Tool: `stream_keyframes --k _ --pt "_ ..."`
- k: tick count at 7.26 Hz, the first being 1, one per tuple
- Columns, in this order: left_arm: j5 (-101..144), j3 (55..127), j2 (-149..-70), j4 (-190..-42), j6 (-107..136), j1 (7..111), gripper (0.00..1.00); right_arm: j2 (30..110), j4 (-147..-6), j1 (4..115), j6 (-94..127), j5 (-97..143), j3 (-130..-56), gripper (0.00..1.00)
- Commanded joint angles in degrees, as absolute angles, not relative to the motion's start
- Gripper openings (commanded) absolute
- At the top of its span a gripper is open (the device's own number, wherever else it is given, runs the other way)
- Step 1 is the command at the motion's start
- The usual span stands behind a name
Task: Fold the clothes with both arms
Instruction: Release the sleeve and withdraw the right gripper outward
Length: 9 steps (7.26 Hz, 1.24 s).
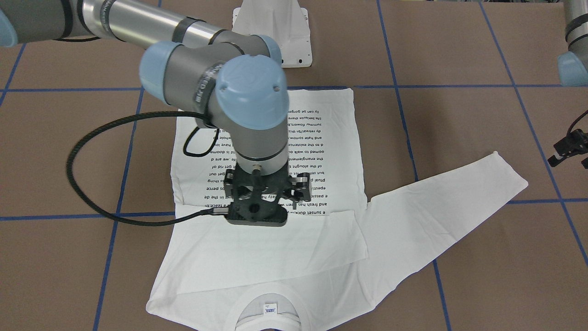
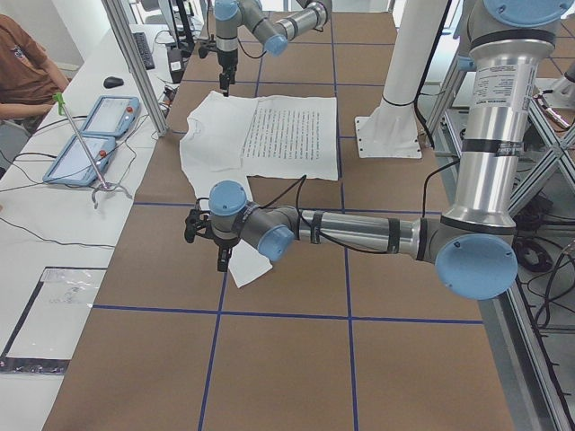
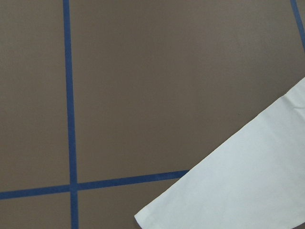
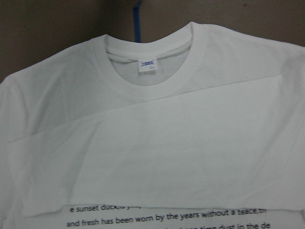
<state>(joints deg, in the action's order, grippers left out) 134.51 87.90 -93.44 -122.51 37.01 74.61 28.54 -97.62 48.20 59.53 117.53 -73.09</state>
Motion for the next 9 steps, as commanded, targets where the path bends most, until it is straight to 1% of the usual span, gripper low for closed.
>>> stream_keyframes --k 1,2,3,4,5,7,9 --pt "127.93 87.72 -89.84 -134.60 54.86 65.70 1.00 41.08 -111.04 55.85 43.33 122.13 -87.49 1.00" --pt "124.57 87.02 -89.82 -135.17 56.67 62.52 1.00 46.09 -112.40 60.25 35.33 124.52 -90.67 1.00" --pt "122.45 85.62 -89.91 -135.26 56.17 61.45 1.00 51.19 -112.67 62.47 30.29 125.24 -93.75 1.00" --pt "120.26 83.87 -90.17 -136.31 55.38 60.91 0.99 54.29 -112.76 65.01 23.19 126.38 -95.08 1.00" --pt "119.80 82.19 -90.44 -136.67 52.24 60.91 0.99 56.75 -112.68 66.52 21.72 128.21 -95.71 1.00" --pt "119.88 79.20 -90.53 -137.28 48.08 60.91 0.99 58.62 -112.15 66.53 21.71 128.32 -96.94 1.00" --pt "119.88 76.04 -90.62 -141.57 48.08 60.91 0.97 58.88 -112.15 66.53 21.71 128.23 -97.73 1.00"
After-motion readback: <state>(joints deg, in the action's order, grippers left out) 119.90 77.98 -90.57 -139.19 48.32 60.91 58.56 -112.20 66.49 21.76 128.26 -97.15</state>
